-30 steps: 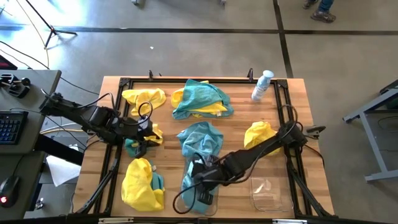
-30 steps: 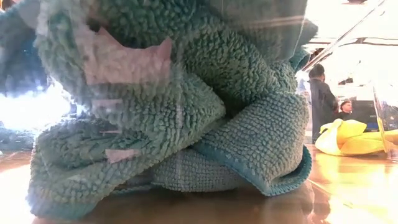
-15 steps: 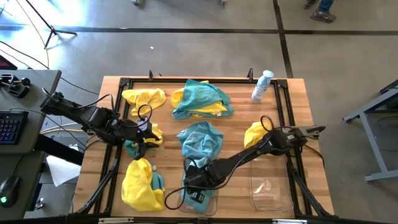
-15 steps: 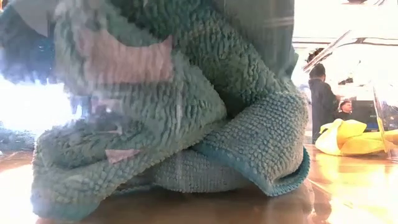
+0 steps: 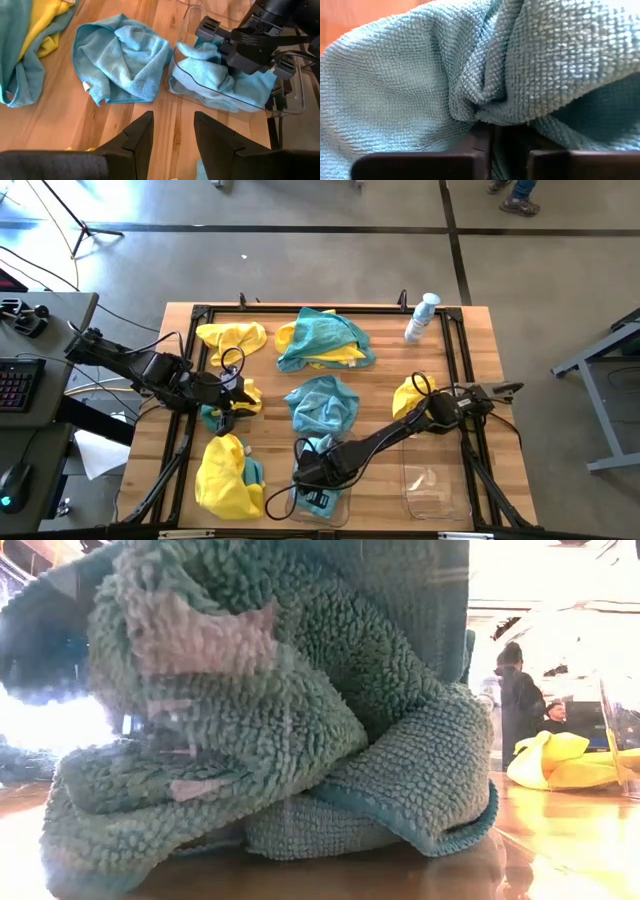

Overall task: Sort microfiber towel by color & place in baskets
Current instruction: Put the blue towel into the left transparent bin, then put the yellow towel into the right transparent bin

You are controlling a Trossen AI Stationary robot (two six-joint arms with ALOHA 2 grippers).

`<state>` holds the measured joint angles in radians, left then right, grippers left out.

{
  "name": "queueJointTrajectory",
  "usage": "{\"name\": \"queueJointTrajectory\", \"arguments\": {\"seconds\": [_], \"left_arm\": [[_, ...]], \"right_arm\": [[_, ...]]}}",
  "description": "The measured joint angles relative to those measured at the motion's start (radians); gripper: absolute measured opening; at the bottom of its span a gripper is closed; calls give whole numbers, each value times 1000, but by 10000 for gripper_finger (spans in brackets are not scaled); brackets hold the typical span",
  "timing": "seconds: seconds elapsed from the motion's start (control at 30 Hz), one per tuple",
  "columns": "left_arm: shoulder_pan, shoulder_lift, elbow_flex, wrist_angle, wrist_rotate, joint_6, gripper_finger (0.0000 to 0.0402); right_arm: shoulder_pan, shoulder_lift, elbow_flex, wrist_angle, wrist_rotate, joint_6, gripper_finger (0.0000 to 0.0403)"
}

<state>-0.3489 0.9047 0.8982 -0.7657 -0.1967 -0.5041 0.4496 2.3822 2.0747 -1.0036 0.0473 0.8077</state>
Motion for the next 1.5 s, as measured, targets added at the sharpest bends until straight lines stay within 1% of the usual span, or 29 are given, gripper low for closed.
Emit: {"name": "queueJointTrajectory", "arguments": {"seconds": [0.23, 0.33, 0.43, 0.6, 0.73, 1.03, 1.3, 1.4, 1.5], "left_arm": [[0, 0, 0, 0, 0, 0, 131], [0, 0, 0, 0, 0, 0, 131], [0, 0, 0, 0, 0, -1, 131], [0, 0, 0, 0, 0, -17, 131], [0, 0, 0, 1, 0, -19, 131], [0, 0, 0, 1, 0, -18, 131], [0, 0, 0, 1, 0, 21, 131], [1, 0, 0, 1, 0, 40, 131], [1, 0, 0, 1, 0, 68, 131]], "right_arm": [[-1, -14, 0, -1, -59, 4, 102], [0, -36, 0, -4, -60, 4, 117], [-2, -67, 0, -9, -59, -1, 124], [-5, -121, 0, -11, -55, -1, 124], [-5, -175, 0, -11, -18, 0, 124], [-5, -283, 0, -49, 131, 22, 124], [-4, -324, 0, -194, 266, 40, 123], [-15, -327, -2, -246, 284, 72, 111], [-25, -329, -2, -271, 302, 86, 82]]}}
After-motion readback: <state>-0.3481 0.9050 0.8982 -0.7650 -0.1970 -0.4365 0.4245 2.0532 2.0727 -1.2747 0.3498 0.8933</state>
